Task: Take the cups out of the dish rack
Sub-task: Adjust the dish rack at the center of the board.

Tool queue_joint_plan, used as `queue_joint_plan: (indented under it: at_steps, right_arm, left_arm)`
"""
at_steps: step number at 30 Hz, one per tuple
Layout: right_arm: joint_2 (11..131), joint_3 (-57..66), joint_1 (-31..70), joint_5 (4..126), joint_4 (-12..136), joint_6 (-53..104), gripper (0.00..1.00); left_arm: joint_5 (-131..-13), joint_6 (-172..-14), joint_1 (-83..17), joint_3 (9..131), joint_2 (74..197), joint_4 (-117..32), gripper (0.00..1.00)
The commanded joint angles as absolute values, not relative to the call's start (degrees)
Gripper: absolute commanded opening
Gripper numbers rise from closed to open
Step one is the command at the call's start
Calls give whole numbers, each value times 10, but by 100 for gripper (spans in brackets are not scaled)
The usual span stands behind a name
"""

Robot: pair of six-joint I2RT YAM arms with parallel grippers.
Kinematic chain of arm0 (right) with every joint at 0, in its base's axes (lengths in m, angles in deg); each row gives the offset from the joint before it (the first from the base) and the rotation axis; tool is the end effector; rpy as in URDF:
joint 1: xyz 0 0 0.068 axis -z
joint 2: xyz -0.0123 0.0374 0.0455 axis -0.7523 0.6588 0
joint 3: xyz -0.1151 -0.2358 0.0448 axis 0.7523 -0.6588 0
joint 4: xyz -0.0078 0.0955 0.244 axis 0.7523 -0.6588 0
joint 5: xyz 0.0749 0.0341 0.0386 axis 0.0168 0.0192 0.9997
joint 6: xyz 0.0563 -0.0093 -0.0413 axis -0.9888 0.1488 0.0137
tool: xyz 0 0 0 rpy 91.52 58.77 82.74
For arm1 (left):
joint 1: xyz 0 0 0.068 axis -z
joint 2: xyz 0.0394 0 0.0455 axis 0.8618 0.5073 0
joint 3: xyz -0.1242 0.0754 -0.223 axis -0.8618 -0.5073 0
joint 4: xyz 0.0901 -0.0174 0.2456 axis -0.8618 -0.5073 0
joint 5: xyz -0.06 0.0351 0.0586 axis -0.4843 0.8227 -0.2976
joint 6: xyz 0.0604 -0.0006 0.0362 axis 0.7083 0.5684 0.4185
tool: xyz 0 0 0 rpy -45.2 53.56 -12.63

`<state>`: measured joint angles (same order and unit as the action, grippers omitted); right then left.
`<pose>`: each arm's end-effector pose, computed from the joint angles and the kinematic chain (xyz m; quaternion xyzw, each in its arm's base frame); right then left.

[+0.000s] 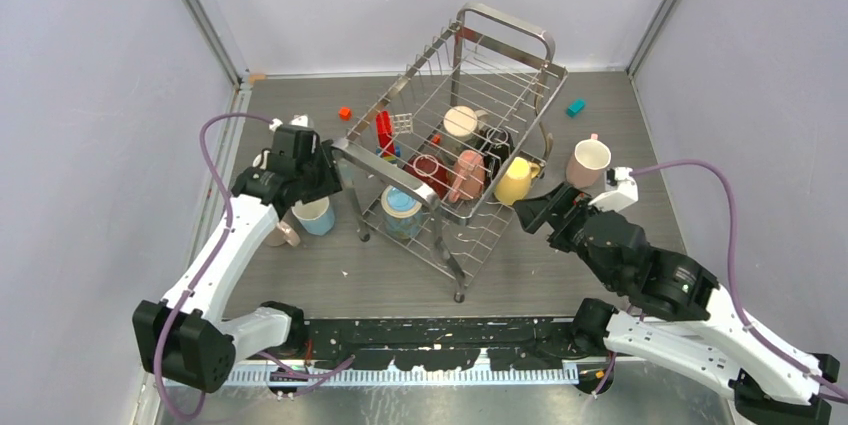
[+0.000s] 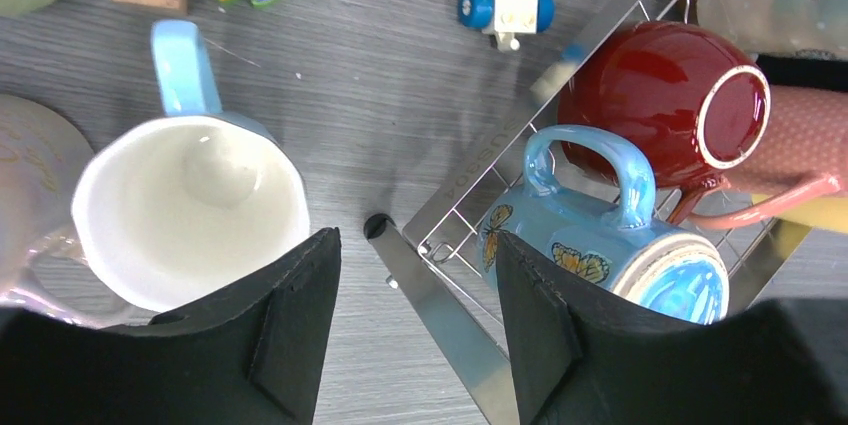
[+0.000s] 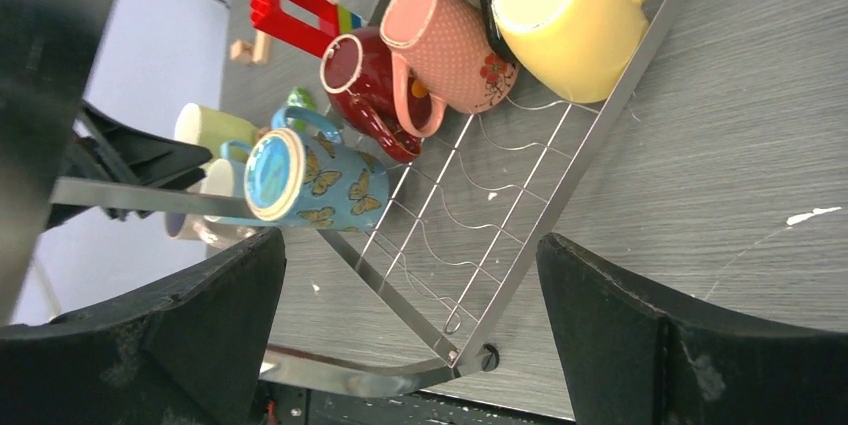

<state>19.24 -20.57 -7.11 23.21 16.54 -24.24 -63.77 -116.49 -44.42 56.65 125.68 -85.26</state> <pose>0.0905 0.0761 0.3330 0.1638 0.8039 0.2917 0.4917 0.2456 -0.0660 0.2825 -0.1616 0.9162 -0.1536 0.3330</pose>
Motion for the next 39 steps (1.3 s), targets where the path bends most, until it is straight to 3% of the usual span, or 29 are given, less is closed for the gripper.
queue_joint_plan:
  at_steps: [1, 10, 18, 22, 32, 39]
  right_arm:
    - [228, -213, -74, 205, 182, -254, 100]
    - [261, -229, -39, 211, 196, -254, 100]
    - [315, -262, 174, 462, 279, -212, 100]
    - [355, -259, 218, 525, 308, -206, 100]
    - [430, -253, 223, 556, 348, -198, 100]
    - [440, -249, 255, 520, 347, -196, 90]
  left_arm:
    - [-668, -1200, -380, 548, 1233, -848, 60]
    - [-646, -1245, -313, 518, 1216, -831, 60]
    - [-644, -1269, -246, 514, 1224, -811, 60]
    - [-644, -1273, -221, 522, 1239, -800, 60]
    - [-644, -1222, -215, 551, 1274, -792, 64]
    - [-651, -1202, -236, 573, 1307, -794, 67]
